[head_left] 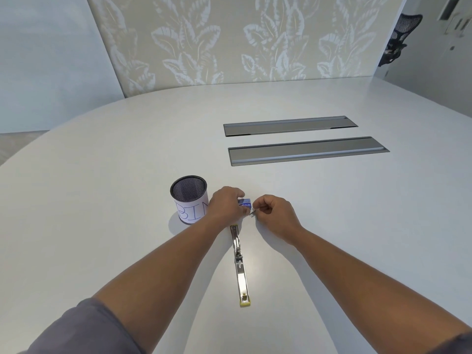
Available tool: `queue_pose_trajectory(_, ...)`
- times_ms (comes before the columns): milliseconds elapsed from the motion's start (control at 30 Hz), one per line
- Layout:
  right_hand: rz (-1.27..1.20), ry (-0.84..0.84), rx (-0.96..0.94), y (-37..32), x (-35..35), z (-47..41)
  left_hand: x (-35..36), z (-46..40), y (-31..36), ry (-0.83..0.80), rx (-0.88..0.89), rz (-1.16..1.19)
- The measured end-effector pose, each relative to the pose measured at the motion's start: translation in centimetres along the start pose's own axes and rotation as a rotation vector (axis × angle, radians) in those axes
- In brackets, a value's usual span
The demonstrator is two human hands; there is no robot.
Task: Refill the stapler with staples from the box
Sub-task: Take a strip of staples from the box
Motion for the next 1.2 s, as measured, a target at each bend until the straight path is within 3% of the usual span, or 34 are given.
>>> queue_pose_trajectory(167,0.041,-0.009,-0.042,0.1,0.0,0.5,0.0,0.6,0.0,0.039,0.010,0.044)
queue_pose_trajectory(433,-0.015,0.017,-0.035,-0.1,0.0,1.7,-0.8,3.1,-0.2,0.128,0.188,0.149)
queue_pose_trajectory(700,-0.429,0.000,0.064,-1.6,0.7,4.0,-0.9,5.4,-1.1,0.039,0.189,0.275)
queue_pose_trajectory(933,-0.637,-0.043,0.125,-2.9,1.8,5.5,-1.8,6.9,-1.6,-0.012,0.142,0.655)
queue_pose_trajectory(1067,-0.575,-0.078,0.107,-3.0,2.2,6.3,-2.1,7.4,-2.2,0.001,0.108,0.626)
queue_pose_trajectory(1200,-0.301,-0.055,-0.007,-2.3,2.7,7.6,-2.7,7.4,-2.8,-0.007,0.112,0.503)
Point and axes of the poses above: each hand's wrist, its own z-axis away from the middle knuckle, its own x-axis out of the palm, y = z × x, the point moved 1 cm from there along -z, towards the middle knuckle, and after that the axes turned 1 degree about x, right-handed, at the moved point
